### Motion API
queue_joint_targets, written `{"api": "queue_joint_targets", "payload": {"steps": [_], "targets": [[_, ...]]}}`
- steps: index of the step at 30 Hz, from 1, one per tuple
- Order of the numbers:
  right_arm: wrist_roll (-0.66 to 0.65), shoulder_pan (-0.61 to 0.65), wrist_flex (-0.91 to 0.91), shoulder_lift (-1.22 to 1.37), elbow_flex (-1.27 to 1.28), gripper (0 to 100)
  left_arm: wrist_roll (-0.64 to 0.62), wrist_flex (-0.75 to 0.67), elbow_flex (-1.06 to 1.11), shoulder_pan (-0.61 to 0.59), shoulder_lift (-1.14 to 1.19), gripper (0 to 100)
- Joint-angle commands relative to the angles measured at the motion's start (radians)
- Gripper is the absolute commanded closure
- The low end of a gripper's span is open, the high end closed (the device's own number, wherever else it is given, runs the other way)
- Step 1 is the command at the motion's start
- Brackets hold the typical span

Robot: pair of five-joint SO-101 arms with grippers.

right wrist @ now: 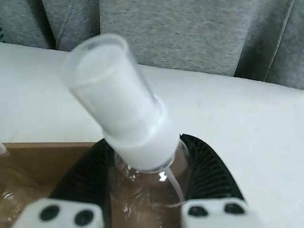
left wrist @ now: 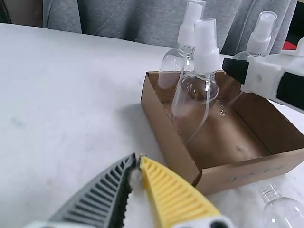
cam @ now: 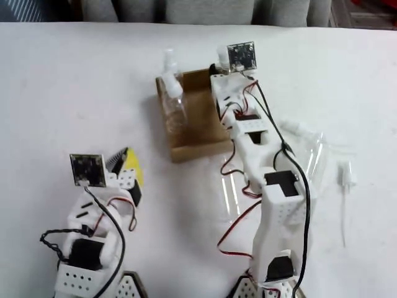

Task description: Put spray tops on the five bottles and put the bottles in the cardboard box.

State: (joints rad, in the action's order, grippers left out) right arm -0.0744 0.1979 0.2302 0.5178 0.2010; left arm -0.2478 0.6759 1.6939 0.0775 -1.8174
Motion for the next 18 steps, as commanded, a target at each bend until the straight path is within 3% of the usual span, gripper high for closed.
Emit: {"api": "queue_joint_targets", "payload": {"steps": [1,18], "targets": [[0.009,0.002,-0.027,-0.005,-0.006,98.4,0.011,0.005,0.000,-0.010,-0.012,98],[0.018,0.004,-0.030,-0.005,0.002,98.3,0.011,0.005,0.000,-0.010,-0.012,98]]}}
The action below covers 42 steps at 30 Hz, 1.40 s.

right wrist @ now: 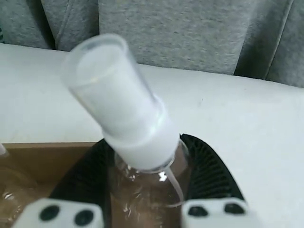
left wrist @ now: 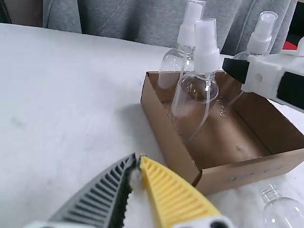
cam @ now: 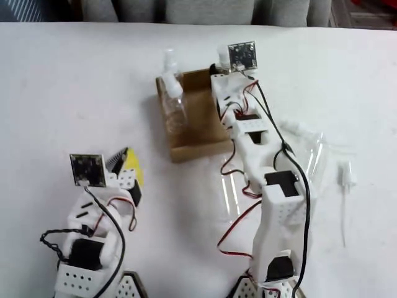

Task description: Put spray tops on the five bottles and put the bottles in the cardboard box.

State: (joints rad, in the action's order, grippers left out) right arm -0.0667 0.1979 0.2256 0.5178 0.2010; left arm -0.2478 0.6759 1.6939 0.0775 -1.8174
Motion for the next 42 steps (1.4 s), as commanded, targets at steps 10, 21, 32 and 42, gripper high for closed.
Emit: {"api": "queue_joint_targets", "payload": {"steps": [10,21,32,42], "targets": [[0.011,0.010,-0.025,-0.005,0.003,91.8,0.011,0.005,0.000,-0.010,-0.012,98],[0.006,0.012,-0.022,-0.004,0.003,85.0,0.011,0.000,0.000,-0.012,-0.012,98],[0.012,0.013,-0.021,-0.004,0.003,72.4,0.011,0.002,0.000,-0.012,-0.012,98],[0.012,0.022,-0.019,-0.005,-0.002,72.1,0.011,0.002,0.000,-0.012,-0.012,98]]}}
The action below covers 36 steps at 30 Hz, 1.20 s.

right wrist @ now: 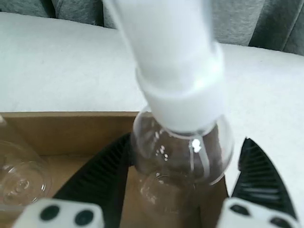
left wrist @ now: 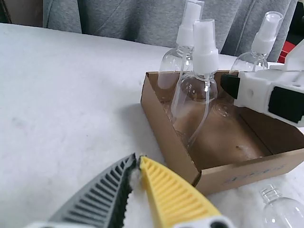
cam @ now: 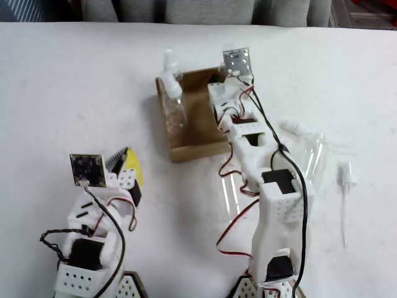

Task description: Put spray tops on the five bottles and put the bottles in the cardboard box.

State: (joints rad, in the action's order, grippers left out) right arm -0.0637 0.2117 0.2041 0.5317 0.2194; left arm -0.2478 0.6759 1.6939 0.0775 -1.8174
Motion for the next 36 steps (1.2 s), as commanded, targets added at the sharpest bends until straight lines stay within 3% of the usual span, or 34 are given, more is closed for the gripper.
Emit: {"api": "queue_joint_targets", "payload": {"steps": [1,6,36], "targets": [[0.009,0.008,0.002,-0.019,-0.021,71.3,0.011,0.002,0.000,-0.012,-0.012,98],[0.011,0.021,0.002,-0.021,-0.018,61.2,0.011,0.002,0.000,-0.012,-0.012,98],[0.058,0.001,0.030,-0.094,-0.015,61.1,0.011,0.002,0.000,-0.012,-0.012,98]]}}
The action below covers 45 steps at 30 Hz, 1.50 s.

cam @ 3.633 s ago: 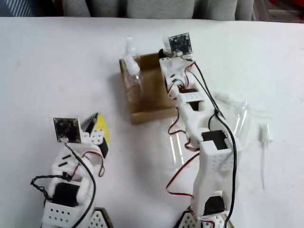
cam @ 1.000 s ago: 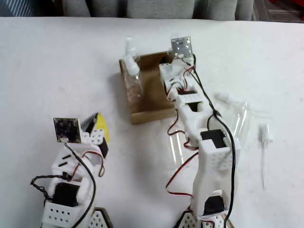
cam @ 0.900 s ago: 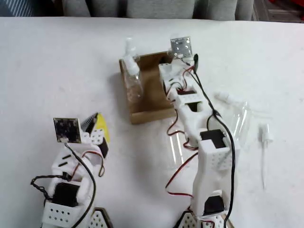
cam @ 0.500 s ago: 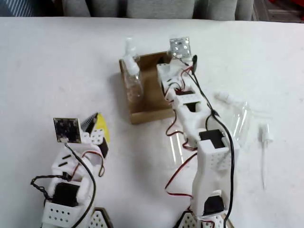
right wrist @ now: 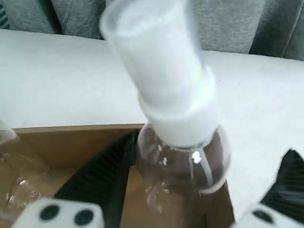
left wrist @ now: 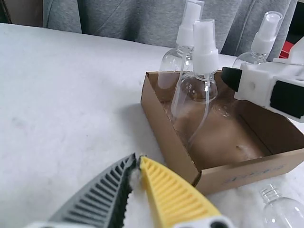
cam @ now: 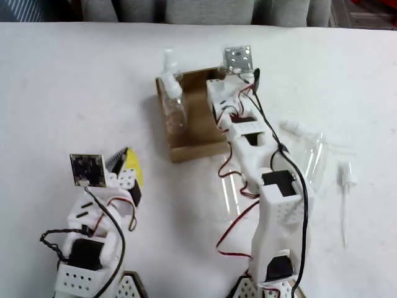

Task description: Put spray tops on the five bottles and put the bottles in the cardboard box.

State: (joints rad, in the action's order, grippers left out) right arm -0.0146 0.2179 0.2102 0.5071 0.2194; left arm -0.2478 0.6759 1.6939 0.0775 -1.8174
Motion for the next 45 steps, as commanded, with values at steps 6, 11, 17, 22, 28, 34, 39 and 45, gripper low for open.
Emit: {"api": "queue_joint_targets", "payload": {"steps": [6,11,17,22,28,34,39,45], "targets": [[0.009,-0.005,0.025,-0.117,0.012,61.1,0.011,0.002,0.000,-0.012,-0.012,98],[0.009,0.001,0.025,-0.211,0.074,61.1,0.011,0.002,0.000,-0.012,-0.012,98],[0.009,-0.005,0.021,-0.277,0.092,61.1,0.011,0.002,0.000,-0.012,-0.012,98],[0.002,0.008,0.021,-0.355,0.130,61.1,0.011,0.002,0.000,-0.012,-0.012,98],[0.002,0.005,0.018,-0.444,0.141,61.1,0.011,0.002,0.000,-0.012,-0.012,98],[0.002,0.028,0.018,-0.647,0.296,61.6,0.011,0.003,0.000,-0.012,-0.012,98],[0.002,0.031,0.018,-0.894,0.466,79.7,0.011,0.003,0.000,-0.012,-0.012,98],[0.000,-0.062,-0.045,-1.202,0.703,95.3,0.011,0.003,0.000,-0.012,-0.012,98]]}}
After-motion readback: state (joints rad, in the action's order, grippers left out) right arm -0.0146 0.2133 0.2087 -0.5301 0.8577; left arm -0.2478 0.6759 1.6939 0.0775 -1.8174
